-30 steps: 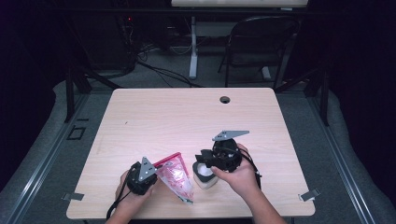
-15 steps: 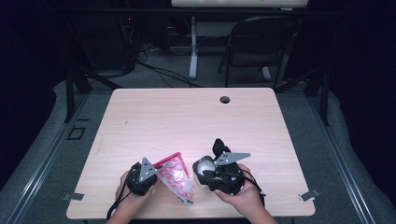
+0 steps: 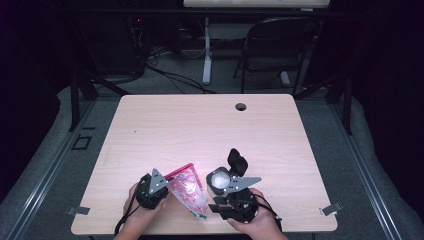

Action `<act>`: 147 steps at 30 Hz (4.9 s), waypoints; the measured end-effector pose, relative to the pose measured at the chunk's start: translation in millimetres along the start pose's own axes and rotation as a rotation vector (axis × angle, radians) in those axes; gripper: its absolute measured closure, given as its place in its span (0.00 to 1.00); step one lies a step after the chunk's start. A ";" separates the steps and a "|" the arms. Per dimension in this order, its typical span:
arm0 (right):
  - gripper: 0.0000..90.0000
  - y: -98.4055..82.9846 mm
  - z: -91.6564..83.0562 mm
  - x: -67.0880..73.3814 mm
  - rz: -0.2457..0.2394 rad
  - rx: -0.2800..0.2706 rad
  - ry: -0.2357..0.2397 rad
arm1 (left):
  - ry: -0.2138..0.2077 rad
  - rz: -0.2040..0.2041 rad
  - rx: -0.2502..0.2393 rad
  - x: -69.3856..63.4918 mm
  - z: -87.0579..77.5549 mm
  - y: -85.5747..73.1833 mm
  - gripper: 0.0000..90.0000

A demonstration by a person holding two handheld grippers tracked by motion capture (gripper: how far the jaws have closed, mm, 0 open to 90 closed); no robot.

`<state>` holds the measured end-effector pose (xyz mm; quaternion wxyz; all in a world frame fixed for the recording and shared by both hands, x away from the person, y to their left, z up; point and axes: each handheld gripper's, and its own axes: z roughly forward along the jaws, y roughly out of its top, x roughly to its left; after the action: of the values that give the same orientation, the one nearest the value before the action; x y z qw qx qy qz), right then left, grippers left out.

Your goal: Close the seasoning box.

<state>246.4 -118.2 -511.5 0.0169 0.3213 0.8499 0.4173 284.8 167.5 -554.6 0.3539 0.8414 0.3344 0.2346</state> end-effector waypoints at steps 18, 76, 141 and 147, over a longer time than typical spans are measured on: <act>0.77 -16.3 7.6 21.1 -0.075 0.051 0.087 | -0.010 -0.006 0.013 1.6 1.7 1.8 0.99; 1.00 28.0 -3.9 3.8 -0.104 -0.029 -0.053 | -0.063 0.253 -0.041 -15.0 -50.0 15.3 0.52; 0.90 29.1 -35.6 -29.5 0.030 -0.176 -0.104 | 0.180 -0.226 -0.315 80.6 -83.2 21.0 1.00; 0.90 26.9 -35.9 -33.5 0.040 -0.176 -0.112 | 0.258 -0.229 -0.317 92.7 -94.3 20.4 1.00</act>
<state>276.6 -150.0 -476.8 0.0844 0.3584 0.8011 0.4719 295.1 265.6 -464.3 0.4603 0.6947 0.4293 0.3482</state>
